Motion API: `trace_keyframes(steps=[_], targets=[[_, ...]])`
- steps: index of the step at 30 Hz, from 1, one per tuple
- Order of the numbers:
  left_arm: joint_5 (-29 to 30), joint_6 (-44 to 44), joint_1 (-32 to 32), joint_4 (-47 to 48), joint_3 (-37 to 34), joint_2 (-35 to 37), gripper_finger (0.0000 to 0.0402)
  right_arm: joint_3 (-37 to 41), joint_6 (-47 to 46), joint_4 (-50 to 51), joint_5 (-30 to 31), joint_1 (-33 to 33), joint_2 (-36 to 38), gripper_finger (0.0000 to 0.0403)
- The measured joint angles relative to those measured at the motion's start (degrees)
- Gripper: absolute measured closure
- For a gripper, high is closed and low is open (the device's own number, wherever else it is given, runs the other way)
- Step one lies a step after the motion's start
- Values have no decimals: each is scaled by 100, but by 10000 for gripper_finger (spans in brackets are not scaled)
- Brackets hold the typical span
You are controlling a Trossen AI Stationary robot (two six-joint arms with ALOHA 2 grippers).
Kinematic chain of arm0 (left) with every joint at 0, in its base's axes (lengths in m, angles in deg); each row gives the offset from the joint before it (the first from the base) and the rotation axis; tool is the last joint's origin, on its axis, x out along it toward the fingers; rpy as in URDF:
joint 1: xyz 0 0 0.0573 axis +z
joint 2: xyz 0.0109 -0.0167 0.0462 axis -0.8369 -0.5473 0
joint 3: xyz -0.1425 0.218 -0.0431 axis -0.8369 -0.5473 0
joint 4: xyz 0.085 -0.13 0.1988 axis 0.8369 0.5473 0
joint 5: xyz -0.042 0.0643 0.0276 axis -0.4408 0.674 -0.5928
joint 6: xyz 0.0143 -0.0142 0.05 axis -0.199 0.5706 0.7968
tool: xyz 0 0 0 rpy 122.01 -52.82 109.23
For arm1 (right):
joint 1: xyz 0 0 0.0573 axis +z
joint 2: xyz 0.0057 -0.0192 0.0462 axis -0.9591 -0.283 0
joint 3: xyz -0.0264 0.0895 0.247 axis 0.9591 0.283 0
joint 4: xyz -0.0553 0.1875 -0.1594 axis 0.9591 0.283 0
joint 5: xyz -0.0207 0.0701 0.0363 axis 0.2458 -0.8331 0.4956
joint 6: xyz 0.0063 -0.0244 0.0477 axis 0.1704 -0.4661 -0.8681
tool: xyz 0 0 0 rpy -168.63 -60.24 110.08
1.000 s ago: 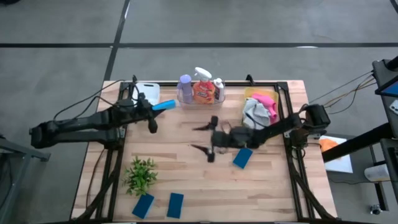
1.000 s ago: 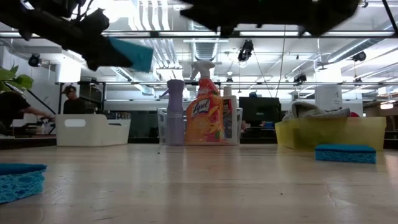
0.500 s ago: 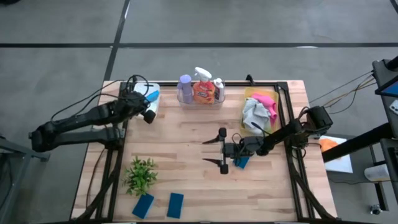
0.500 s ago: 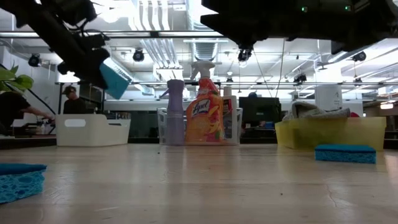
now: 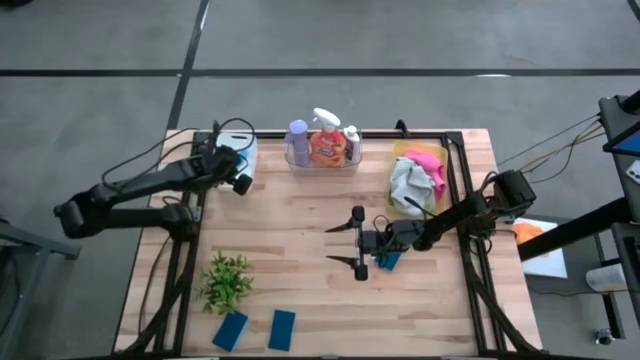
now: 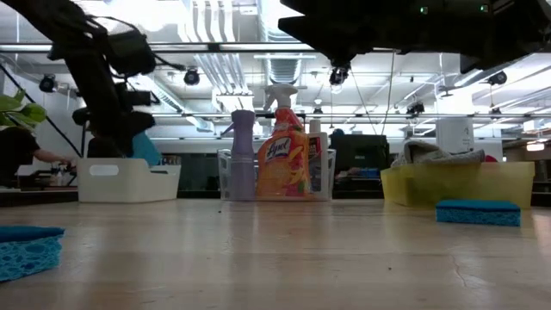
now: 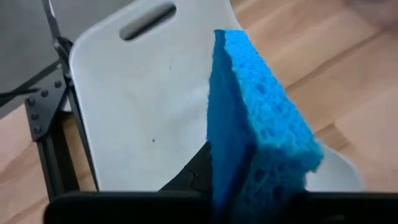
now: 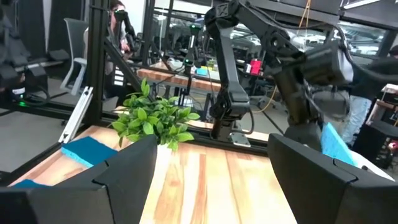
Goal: Pick & Place Kitchen Items
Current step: Put the blue sponge into the white bin
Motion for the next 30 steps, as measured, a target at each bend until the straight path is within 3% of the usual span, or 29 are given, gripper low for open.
trace_keyframes(steps=[7,15,26,30], targets=[[-1,-1,10,-30,2,-514,361,0,39,0,0,0,13,94],[0,-32,10,-48,4,-408,339,0,39,9,-1,0,13,94],[178,-151,15,44,14,18,143,0,39,46,-8,-4,13,94],[161,-130,15,14,139,230,99,0,39,70,-7,-4,13,94]])
